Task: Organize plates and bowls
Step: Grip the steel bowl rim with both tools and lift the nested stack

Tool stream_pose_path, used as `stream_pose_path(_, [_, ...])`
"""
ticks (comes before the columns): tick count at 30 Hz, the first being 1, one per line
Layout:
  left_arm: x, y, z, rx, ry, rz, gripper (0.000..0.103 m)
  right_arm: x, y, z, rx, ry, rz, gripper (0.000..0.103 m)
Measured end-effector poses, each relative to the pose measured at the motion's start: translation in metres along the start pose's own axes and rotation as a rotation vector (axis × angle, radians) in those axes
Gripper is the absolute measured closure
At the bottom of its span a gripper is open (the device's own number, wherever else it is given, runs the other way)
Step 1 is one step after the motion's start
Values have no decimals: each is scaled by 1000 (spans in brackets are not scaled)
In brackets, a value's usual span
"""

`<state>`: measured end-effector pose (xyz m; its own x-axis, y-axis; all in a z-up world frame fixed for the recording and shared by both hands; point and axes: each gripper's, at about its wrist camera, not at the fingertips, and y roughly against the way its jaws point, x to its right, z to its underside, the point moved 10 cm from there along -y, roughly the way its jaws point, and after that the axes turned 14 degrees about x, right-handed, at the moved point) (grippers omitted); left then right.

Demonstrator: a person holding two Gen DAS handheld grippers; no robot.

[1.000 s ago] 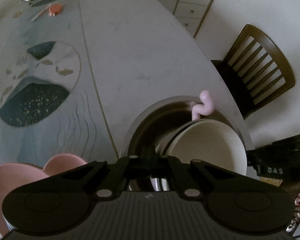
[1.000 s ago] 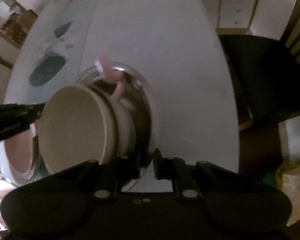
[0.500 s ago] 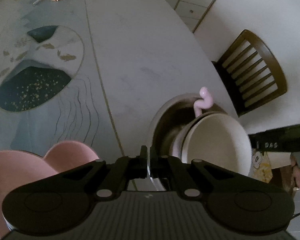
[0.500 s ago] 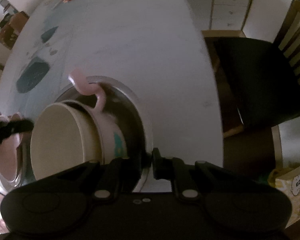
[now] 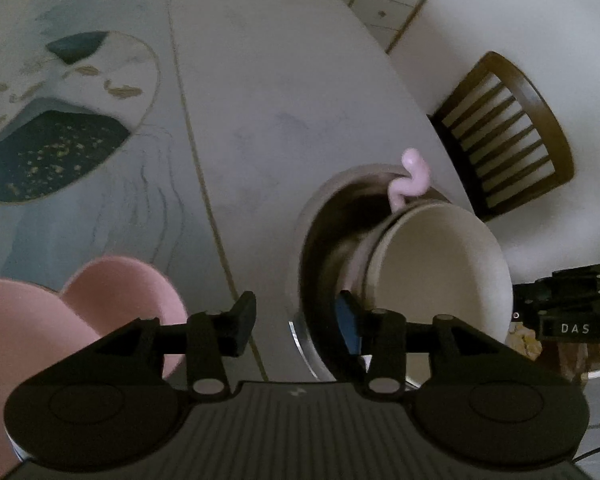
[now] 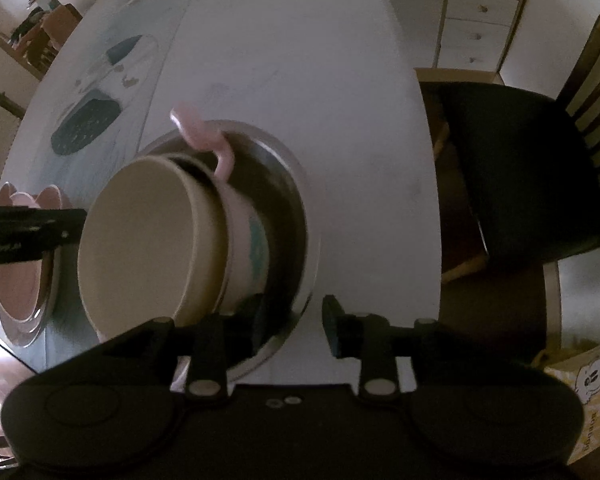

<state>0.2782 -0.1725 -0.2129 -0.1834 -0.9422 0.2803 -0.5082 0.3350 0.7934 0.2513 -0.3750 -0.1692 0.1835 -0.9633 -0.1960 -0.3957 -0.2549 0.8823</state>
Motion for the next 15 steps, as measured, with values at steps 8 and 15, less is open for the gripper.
stream_pose_path(8, [5,-9,14,-32,-7,1,77,-1,2,9,10,-35,-7,82])
stream_pose_path(15, [6,-8,15,-20,-32,-34,91,-6,1,9,23,-27,17,85])
